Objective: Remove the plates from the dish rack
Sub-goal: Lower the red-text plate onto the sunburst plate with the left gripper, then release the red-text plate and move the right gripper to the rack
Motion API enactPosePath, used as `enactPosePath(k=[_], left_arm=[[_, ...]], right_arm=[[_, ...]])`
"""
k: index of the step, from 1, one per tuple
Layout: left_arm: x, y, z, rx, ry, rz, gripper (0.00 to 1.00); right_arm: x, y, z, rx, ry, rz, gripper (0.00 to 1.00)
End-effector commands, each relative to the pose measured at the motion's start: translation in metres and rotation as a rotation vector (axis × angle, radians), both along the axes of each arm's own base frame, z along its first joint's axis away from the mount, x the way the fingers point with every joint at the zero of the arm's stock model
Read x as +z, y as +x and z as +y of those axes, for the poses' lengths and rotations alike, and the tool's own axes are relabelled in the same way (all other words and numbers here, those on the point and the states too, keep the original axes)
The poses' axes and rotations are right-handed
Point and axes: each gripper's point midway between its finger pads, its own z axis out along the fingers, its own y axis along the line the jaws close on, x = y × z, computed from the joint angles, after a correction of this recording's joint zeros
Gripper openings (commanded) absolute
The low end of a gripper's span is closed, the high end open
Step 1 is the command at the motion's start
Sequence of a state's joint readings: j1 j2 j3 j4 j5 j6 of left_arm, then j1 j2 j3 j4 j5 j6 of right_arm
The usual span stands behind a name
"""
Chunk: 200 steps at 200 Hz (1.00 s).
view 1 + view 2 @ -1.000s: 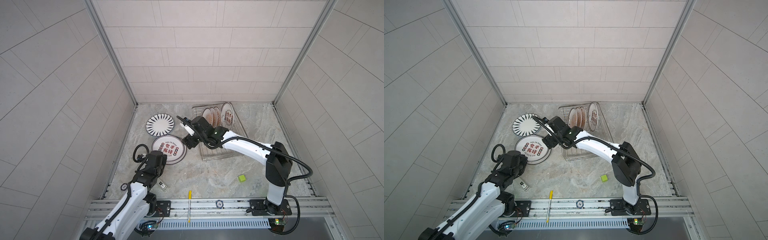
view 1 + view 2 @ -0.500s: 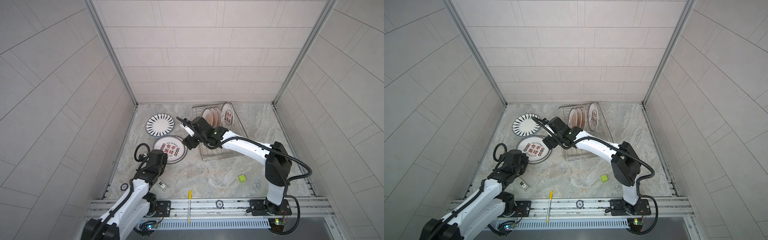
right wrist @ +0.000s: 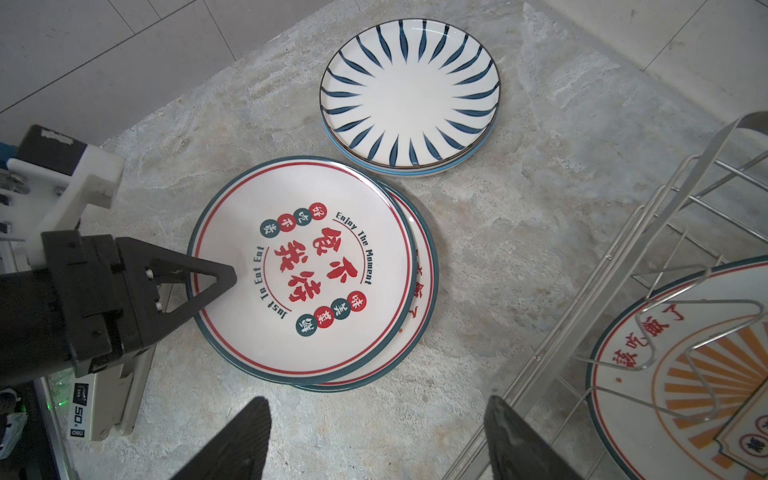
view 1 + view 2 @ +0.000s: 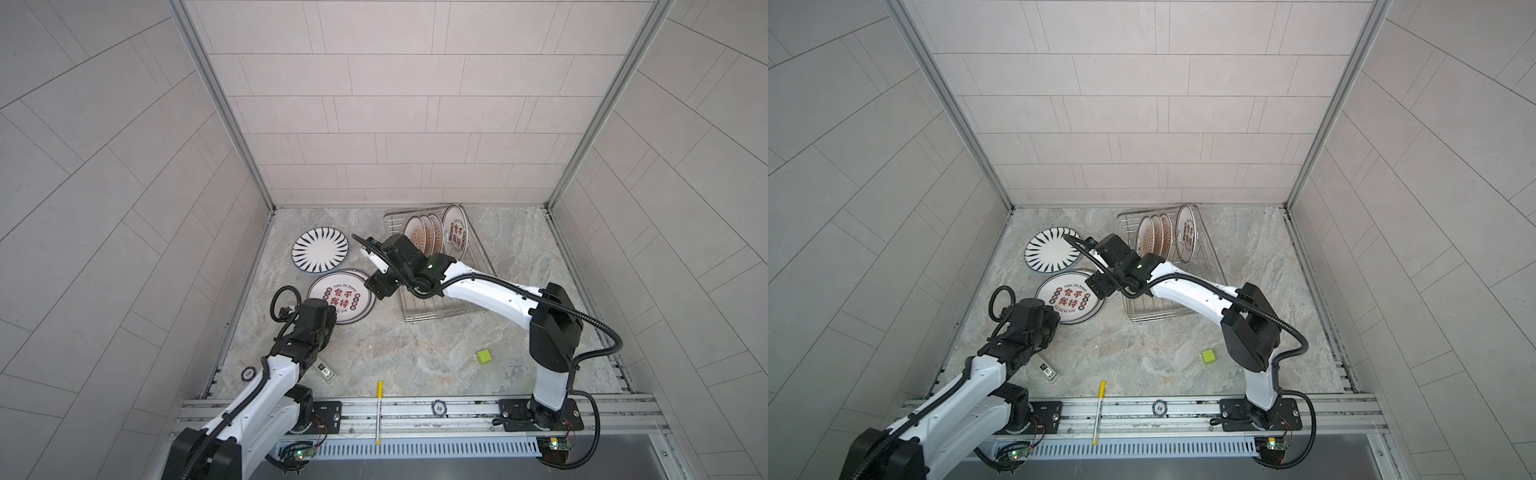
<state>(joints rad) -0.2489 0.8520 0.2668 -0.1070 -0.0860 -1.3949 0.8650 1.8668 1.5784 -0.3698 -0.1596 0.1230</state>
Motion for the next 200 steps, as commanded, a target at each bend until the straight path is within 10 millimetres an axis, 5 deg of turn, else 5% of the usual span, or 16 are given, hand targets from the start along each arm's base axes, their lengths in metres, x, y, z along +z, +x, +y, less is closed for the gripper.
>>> enactPosePath(k=[1,94,200], left_arm=[[0.002,0.002,0.003,0.008,0.011,-0.021,0.28],[0.019,0.010,0.002,-0.043,0.061,-0.068,0.58],[0.044,0.018,-0.002,-0.084,0.087,-0.115,0.73]], right_arm=[[-0.001,0.001,-0.001,-0.006,-0.018,-0.016,0.82],[0.012,0.001,-0.009,-0.032,-0.009,-0.051,0.82],[0.024,-0.002,-0.021,-0.055,-0.007,-0.081,0.82]])
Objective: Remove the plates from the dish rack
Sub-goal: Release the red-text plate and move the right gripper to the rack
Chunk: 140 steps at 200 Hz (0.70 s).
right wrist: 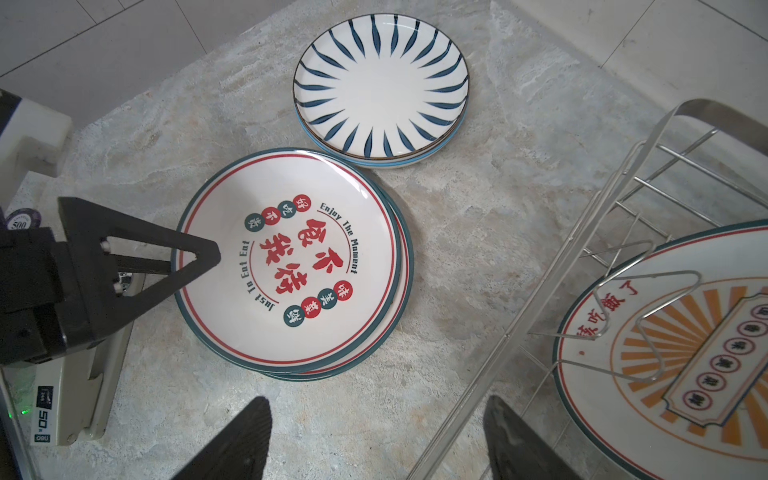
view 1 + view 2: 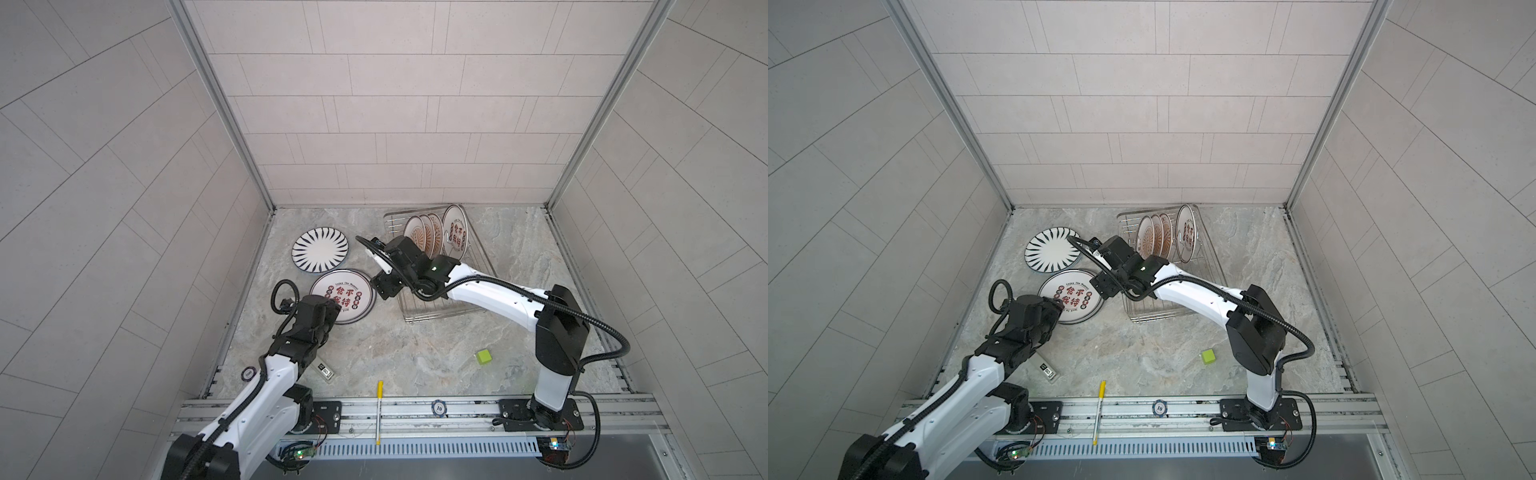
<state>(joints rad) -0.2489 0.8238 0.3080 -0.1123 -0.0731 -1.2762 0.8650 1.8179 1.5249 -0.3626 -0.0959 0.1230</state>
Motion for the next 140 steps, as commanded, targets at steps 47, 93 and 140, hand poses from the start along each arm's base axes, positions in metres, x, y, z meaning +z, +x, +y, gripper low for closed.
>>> enactPosePath(k=[47,93,140], left_arm=[[0.021,0.003,0.010,0.021,0.059,-0.037,0.77],[0.023,0.005,0.009,0.017,0.048,-0.062,0.78],[0.008,0.010,0.004,-0.011,0.062,-0.011,0.82]], right_arm=[[0.025,-0.003,-0.010,-0.015,0.027,-0.054,0.82],[0.030,-0.004,-0.013,-0.021,0.036,-0.066,0.82],[0.032,-0.005,-0.017,-0.030,0.041,-0.074,0.82]])
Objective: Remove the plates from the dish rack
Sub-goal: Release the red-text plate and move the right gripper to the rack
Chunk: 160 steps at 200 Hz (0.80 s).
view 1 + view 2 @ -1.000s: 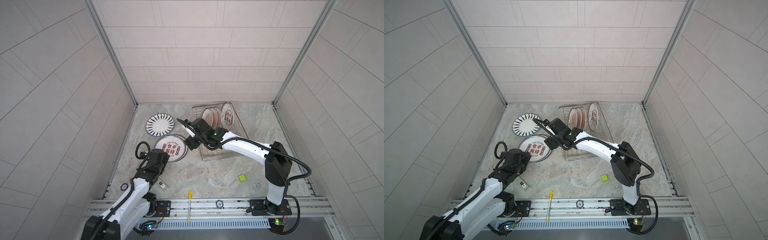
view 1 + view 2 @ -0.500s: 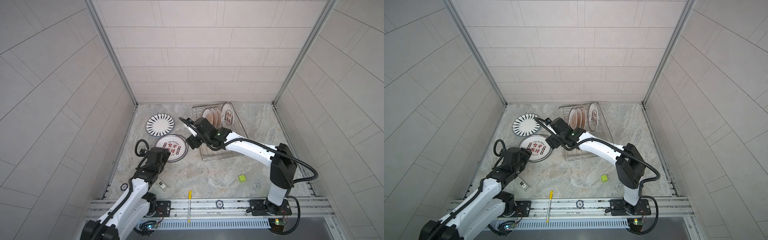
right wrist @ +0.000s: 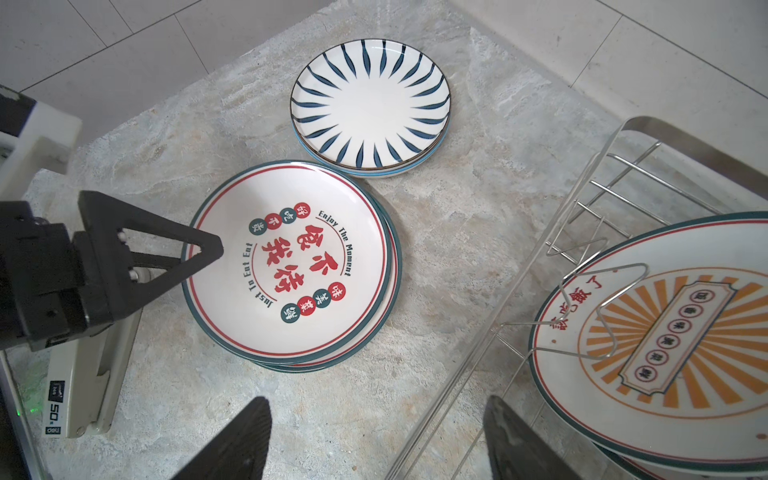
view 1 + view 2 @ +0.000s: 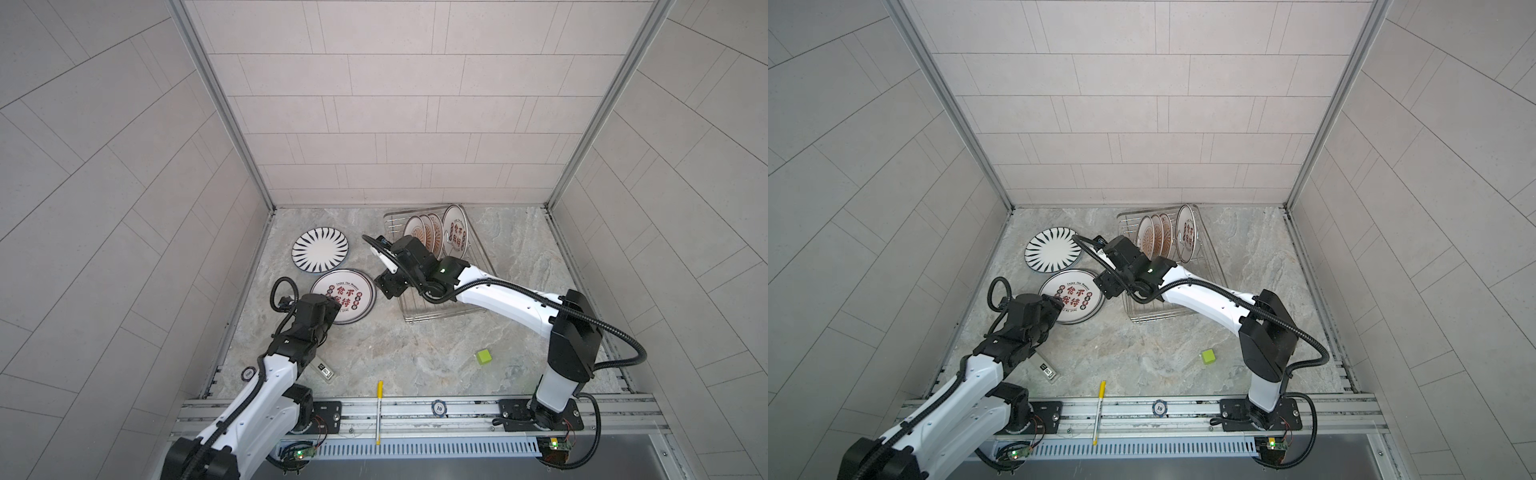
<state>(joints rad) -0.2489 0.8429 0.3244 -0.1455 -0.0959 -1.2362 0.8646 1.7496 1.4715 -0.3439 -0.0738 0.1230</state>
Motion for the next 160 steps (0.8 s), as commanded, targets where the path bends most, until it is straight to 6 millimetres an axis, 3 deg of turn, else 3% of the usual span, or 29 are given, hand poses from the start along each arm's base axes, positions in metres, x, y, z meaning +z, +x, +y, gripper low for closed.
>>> enactPosePath(k=[1,30,55,96,129,160], left_arm=[[0.011,0.012,0.000,-0.002,0.008,-0.042,0.82],[0.007,0.016,-0.005,-0.022,0.003,-0.030,0.84],[0.006,0.018,-0.003,-0.024,0.023,-0.028,0.93],[0.007,0.015,0.002,-0.004,0.037,-0.029,0.94],[0.039,0.012,0.016,0.027,0.109,-0.107,1.00],[0.080,0.011,0.019,0.026,0.115,-0.243,1.00]], right_arm=[[0.019,0.000,-0.005,-0.013,0.025,-0.042,0.82],[0.020,0.000,-0.008,-0.020,0.027,-0.047,0.82],[0.020,0.000,-0.011,-0.025,0.026,-0.050,0.82],[0.029,-0.002,-0.018,-0.037,0.042,-0.065,0.82],[0.051,-0.006,-0.031,-0.060,0.078,-0.117,0.82],[0.076,-0.005,-0.060,-0.170,0.117,-0.195,0.83]])
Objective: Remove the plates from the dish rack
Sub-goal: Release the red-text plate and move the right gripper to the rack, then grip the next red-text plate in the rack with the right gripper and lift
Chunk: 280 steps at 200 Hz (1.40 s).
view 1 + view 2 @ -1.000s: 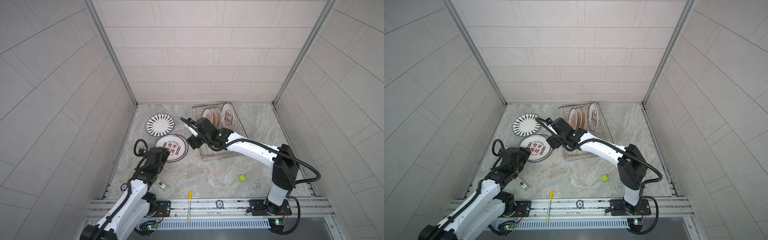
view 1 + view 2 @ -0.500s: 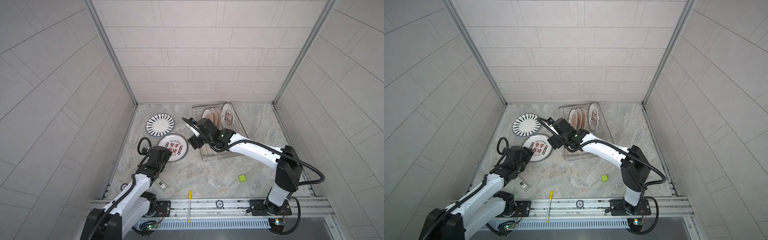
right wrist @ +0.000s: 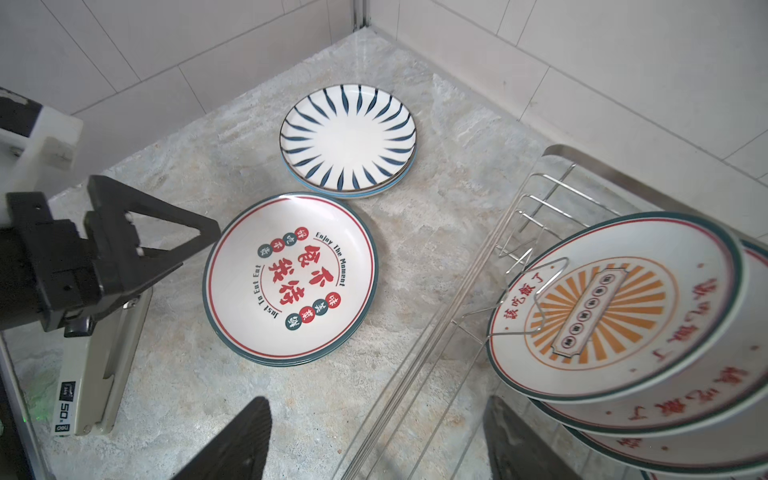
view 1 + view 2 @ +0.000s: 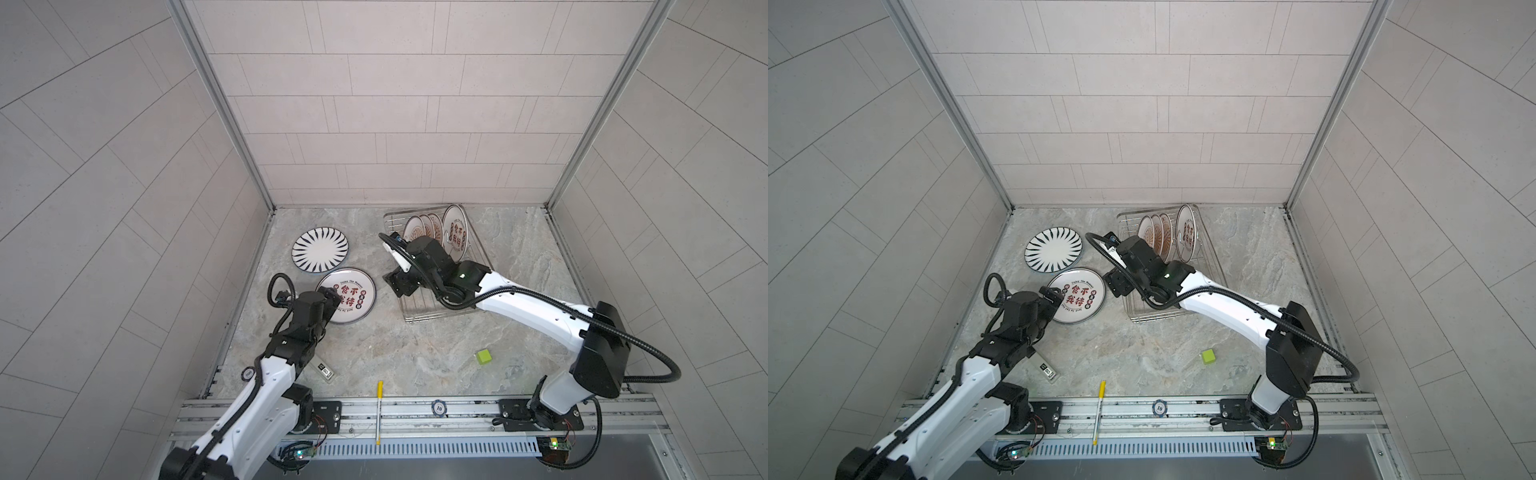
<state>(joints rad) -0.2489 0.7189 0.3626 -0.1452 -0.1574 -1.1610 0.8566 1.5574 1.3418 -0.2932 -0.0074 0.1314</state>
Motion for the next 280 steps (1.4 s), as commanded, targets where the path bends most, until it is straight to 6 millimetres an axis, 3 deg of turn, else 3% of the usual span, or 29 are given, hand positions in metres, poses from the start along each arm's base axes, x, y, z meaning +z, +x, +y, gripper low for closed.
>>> enactPosePath(k=[1,20,55,78,96,138,166,200,228,248,280], left_arm=[[0.033,0.001,0.010,0.024,0.054,-0.081,1.00],[0.056,0.007,0.001,-0.038,0.052,-0.165,1.00],[0.116,0.026,-0.047,-0.281,-0.016,-0.484,1.00],[0.152,0.026,-0.076,-0.424,-0.013,-0.675,1.00],[0.169,0.026,-0.093,-0.498,0.005,-0.737,1.00],[0.170,0.038,-0.150,-0.664,0.094,-0.703,1.00],[0.168,0.042,-0.186,-0.766,0.175,-0.691,1.00],[0.156,0.050,-0.215,-0.830,0.202,-0.664,1.00],[0.149,0.054,-0.234,-0.871,0.195,-0.657,1.00],[0.145,0.056,-0.241,-0.876,0.180,-0.670,1.00],[0.131,0.065,-0.240,-0.829,0.166,-0.629,1.00]], right_arm=[[0.034,0.005,-0.025,-0.109,0.055,-0.096,0.83],[0.048,0.008,-0.051,-0.201,0.078,-0.142,0.84],[0.067,0.016,-0.109,-0.368,0.110,-0.199,0.88],[0.066,0.027,-0.147,-0.482,0.110,-0.187,0.99],[0.063,0.036,-0.175,-0.573,0.093,-0.182,0.99],[0.053,0.061,-0.233,-0.765,0.096,-0.148,0.99],[0.044,0.079,-0.245,-0.816,0.049,-0.123,0.99],[0.031,0.101,-0.246,-0.850,-0.010,-0.095,0.93],[0.019,0.120,-0.240,-0.850,-0.055,-0.063,0.77],[0.010,0.133,-0.238,-0.854,-0.104,-0.041,0.58],[-0.009,0.148,-0.238,-0.879,-0.179,-0.006,0.40]])
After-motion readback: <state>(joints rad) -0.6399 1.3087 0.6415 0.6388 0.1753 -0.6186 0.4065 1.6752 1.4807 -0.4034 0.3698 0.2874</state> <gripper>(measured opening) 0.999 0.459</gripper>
